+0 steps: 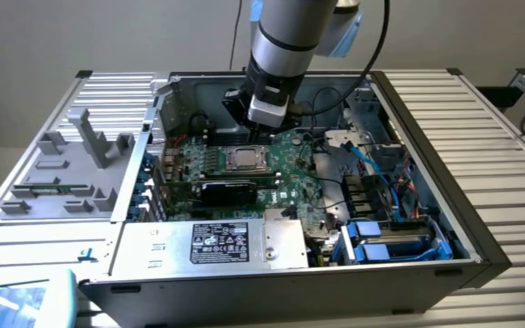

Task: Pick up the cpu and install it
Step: 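Install the second cpu locking lever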

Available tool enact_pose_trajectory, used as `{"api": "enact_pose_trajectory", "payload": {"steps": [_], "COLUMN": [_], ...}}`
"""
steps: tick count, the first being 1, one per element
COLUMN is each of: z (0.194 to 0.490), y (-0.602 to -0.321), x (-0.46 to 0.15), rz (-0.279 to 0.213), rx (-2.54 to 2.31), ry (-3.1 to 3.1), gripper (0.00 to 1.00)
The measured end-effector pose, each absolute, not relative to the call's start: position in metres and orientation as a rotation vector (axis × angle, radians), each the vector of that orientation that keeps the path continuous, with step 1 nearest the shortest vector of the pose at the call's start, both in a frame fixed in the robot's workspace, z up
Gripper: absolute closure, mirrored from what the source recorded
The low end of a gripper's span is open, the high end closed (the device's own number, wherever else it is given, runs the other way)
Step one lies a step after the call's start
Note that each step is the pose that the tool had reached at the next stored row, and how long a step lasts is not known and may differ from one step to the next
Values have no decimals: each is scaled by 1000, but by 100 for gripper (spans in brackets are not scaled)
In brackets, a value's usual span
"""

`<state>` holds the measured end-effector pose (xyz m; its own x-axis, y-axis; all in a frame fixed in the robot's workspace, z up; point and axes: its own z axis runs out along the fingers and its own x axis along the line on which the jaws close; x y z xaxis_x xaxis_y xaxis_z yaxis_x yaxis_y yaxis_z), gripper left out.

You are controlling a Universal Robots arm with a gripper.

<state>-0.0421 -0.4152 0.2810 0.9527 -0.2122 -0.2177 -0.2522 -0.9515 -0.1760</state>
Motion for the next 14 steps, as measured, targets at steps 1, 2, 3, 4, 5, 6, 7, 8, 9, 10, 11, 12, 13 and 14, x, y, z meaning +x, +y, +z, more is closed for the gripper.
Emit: {"api": "enact_pose_trajectory", "payload": {"steps": [1, 2, 3, 4, 5, 6, 7, 8, 9, 10, 11, 12, 13, 14], "z": [281, 281, 281, 281, 281, 282, 282, 282, 282, 283, 283, 283, 283, 284], "y": [-415, -415, -415, -415, -415, -414, -414, -414, -414, -414, -414, -414, -413, -412], "x": [-42, -42, -42, -42, -42, -42, -42, -42, -41, -41, -41, -41, -41, -41], "rz": [291, 291, 291, 287, 271, 256, 244, 234, 224, 212, 202, 194, 184, 174], "rx": [-2903, -2903, -2904, -2905, -2906, -2906, -2907, -2907, -2907, -2907, -2908, -2910, -2913, -2919], "ry": [349, 349, 349, 348, 346, 345, 343, 342, 341, 339, 338, 338, 337, 337], "gripper": [88, 88, 88, 88, 88, 88, 88, 88, 88, 88, 88, 88, 88, 88]}}
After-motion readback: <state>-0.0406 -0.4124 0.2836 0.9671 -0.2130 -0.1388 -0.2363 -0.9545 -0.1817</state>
